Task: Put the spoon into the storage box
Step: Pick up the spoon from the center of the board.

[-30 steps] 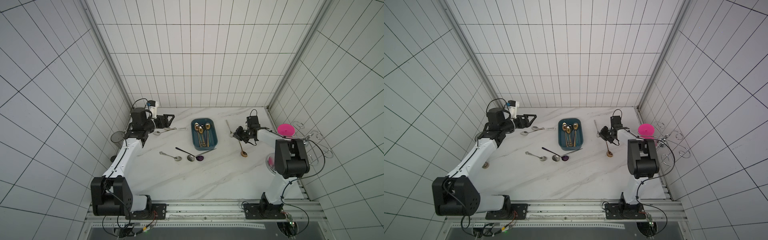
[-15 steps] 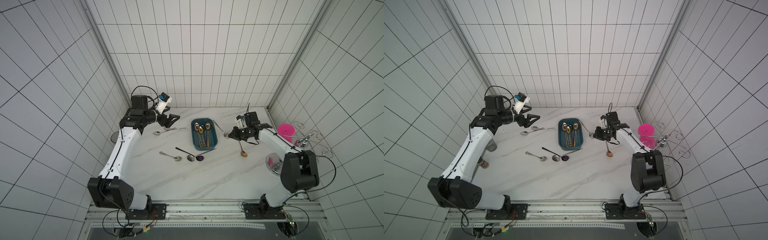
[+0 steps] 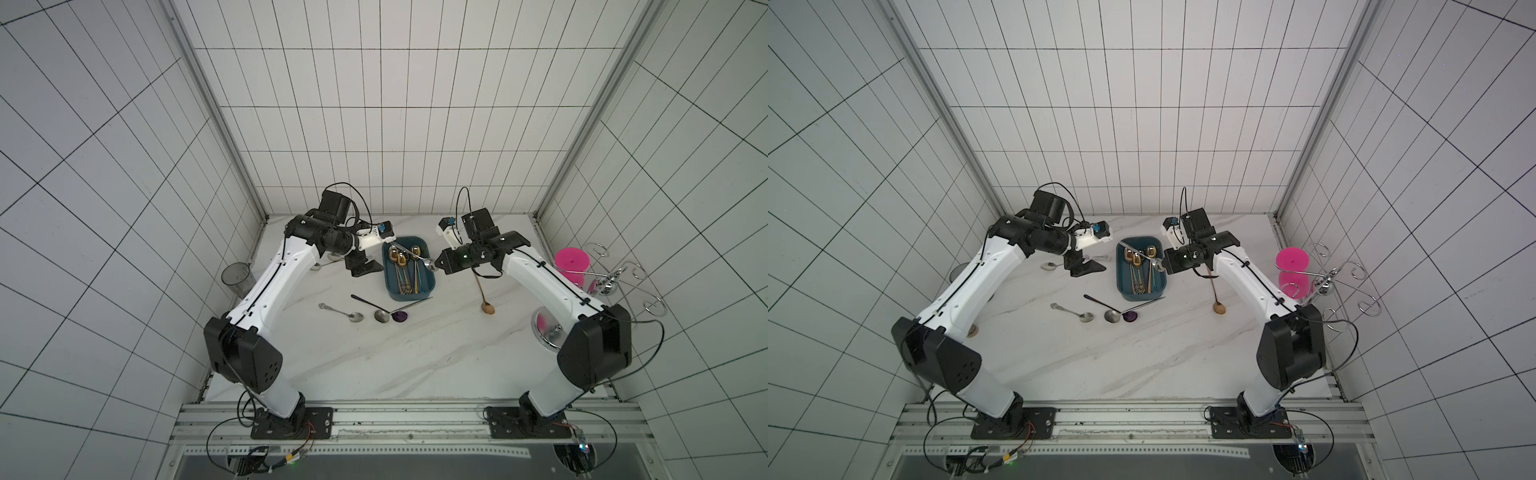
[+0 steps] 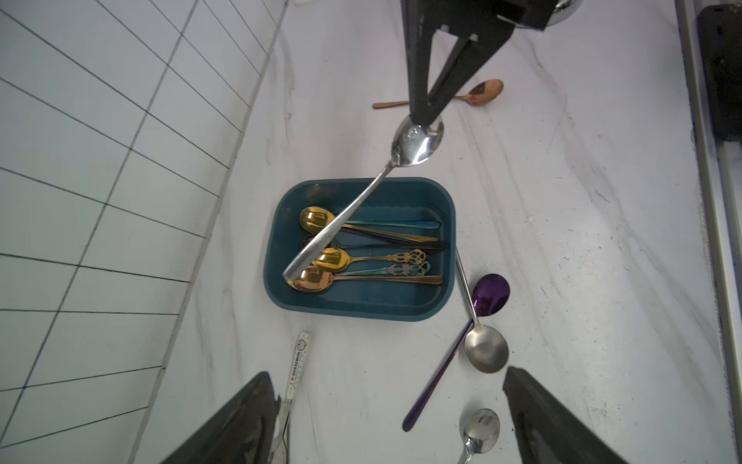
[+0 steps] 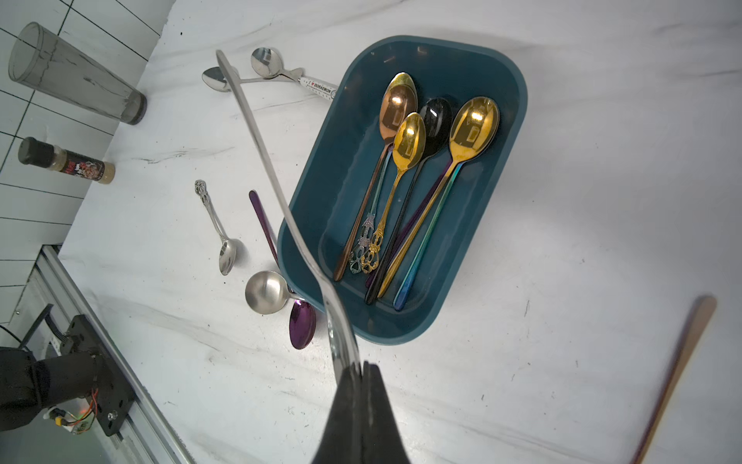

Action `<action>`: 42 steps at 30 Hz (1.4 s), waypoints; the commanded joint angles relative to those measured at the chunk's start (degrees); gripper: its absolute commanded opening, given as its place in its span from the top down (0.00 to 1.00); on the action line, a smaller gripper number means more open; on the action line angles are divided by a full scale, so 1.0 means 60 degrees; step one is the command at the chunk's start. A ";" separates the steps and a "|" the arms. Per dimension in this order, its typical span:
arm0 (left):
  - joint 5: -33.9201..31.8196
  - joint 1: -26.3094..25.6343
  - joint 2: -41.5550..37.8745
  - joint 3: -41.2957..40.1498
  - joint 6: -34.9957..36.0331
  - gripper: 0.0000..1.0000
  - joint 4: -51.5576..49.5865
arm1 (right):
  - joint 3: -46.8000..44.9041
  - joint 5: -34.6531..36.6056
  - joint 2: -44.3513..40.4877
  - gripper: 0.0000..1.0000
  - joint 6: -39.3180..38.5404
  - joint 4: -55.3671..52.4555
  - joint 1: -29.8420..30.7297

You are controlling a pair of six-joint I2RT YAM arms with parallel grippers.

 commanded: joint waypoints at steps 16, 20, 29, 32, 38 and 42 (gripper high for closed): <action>0.0692 -0.0537 0.3872 0.4692 0.1554 0.16 -0.3881 | 0.0976 0.1091 -0.0213 1.00 -0.3304 -0.0574 0.0953; 0.0858 -0.0585 0.4441 0.5006 0.1504 0.18 -0.3963 | 0.0798 0.1013 -0.0433 1.00 -0.3488 -0.0432 0.0987; 0.0846 -0.0751 0.4926 0.5117 0.1504 0.77 -0.4202 | 0.0423 0.0864 -0.0747 1.00 -0.3736 0.0078 0.0988; 0.0967 -0.0752 0.4827 0.5117 0.1497 1.00 -0.4374 | 0.0395 0.0892 -0.0740 1.00 -0.3729 0.0051 0.0987; 0.1212 -0.0749 0.4460 0.5044 0.1156 1.00 -0.4326 | 0.0213 0.1326 -0.0907 0.91 -0.3380 0.0183 0.0995; 0.1260 -0.0729 0.4308 0.4959 -0.0210 1.00 -0.3549 | -0.0132 0.1549 -0.1411 0.73 -0.2879 0.0237 0.0927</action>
